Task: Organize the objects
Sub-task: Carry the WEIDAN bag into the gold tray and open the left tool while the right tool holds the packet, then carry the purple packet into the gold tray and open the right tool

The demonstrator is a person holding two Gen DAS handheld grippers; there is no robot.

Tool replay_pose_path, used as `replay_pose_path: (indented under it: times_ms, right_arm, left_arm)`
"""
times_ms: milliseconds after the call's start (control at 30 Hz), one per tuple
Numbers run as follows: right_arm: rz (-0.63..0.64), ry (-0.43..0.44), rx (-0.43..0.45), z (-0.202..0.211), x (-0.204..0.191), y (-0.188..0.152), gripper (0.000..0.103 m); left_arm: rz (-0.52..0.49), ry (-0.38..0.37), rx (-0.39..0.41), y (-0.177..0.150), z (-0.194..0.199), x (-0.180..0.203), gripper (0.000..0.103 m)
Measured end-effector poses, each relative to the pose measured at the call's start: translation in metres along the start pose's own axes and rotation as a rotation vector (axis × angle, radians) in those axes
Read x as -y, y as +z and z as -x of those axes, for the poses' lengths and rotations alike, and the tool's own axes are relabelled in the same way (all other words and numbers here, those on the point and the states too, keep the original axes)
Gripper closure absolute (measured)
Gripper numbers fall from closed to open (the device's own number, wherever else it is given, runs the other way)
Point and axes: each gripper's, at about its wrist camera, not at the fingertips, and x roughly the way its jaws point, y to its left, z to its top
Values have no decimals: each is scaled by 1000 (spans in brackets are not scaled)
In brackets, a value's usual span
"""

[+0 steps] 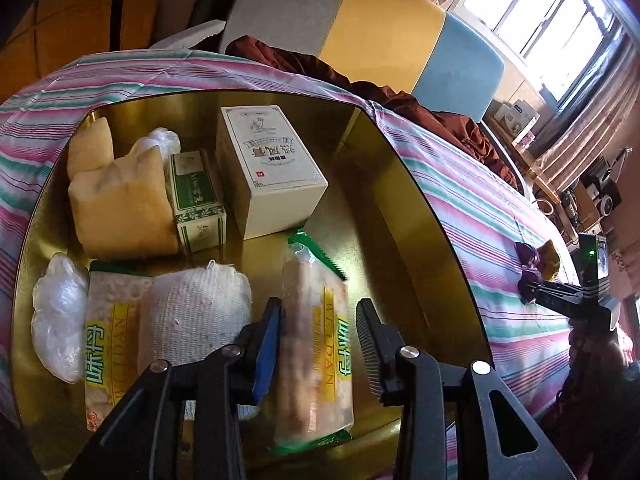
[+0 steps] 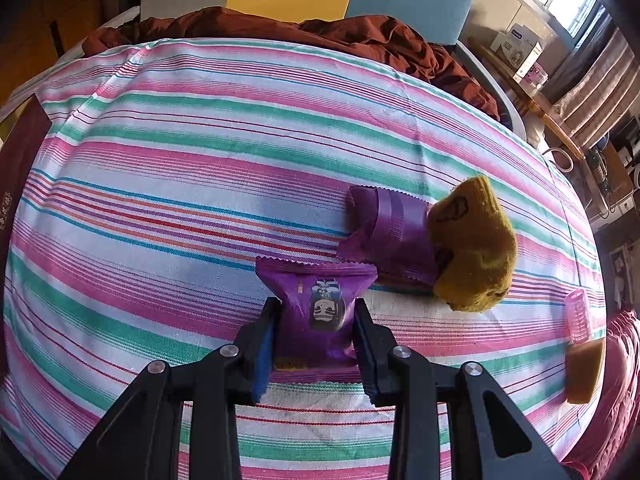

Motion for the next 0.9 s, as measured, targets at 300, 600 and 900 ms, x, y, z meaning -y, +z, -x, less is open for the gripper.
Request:
replay_pose_path:
  times_ms: [300,600,900]
  right_arm:
    - [-25,13,-3,-4,4,7,69]
    - [-31,256,111,55,-44,23,69]
    - [273,442,213,116,-205,48,69]
  left_arm:
    - [3,23,68,-4,26,-9,61]
    - [-53,94,197,-6,69,-15,49]
    - [-2,121,211,-15,82,-38,46]
